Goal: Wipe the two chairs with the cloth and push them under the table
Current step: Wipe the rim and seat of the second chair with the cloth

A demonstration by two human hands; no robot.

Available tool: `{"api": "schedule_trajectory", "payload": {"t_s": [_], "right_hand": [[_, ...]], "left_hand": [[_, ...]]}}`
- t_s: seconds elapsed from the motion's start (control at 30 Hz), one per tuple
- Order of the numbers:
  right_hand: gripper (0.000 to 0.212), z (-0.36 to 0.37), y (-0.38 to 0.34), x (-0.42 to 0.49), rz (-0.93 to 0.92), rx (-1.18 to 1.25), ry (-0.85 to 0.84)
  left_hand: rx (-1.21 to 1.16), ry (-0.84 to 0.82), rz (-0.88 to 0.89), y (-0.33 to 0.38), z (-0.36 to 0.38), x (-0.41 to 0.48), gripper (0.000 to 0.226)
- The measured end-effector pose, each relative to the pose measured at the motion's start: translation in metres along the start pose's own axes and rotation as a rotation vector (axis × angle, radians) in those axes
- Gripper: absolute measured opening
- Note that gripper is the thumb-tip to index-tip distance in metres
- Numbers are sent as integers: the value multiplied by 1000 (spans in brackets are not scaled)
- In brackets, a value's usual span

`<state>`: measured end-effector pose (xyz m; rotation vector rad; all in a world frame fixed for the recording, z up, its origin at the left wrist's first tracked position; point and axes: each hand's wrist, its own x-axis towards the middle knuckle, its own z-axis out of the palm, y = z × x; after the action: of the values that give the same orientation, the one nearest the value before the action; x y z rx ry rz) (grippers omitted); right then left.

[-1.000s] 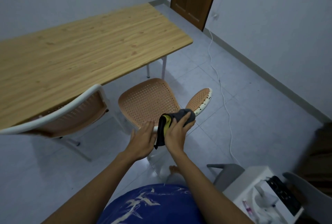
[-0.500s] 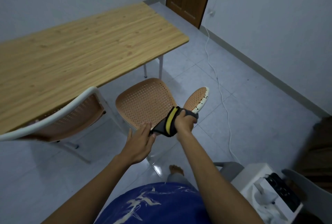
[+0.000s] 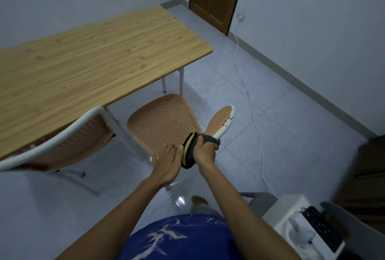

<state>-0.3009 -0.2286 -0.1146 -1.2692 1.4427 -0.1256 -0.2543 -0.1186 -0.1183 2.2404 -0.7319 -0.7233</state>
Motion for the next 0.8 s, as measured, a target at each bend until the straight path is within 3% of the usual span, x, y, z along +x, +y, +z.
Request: {"api": "schedule_trajectory", "payload": {"t_s": [0.2, 0.37, 0.5, 0.7, 0.8], "right_hand": [[70, -52, -32, 54, -66, -114, -50], [72, -75, -57, 82, -55, -46, -108], [71, -49, -28, 53, -67, -89, -2], [61, -40, 4, 53, -82, -50, -170], [58, -60, -11, 78, -139, -77, -160]], "left_hand": [[33, -26, -32, -1, 1, -4, 58], [61, 11, -8, -5, 6, -1, 50], [62, 48, -85, 9, 12, 10, 53], [64, 197, -117, 14, 26, 28, 57], [172, 215, -140, 11, 30, 26, 54]]}}
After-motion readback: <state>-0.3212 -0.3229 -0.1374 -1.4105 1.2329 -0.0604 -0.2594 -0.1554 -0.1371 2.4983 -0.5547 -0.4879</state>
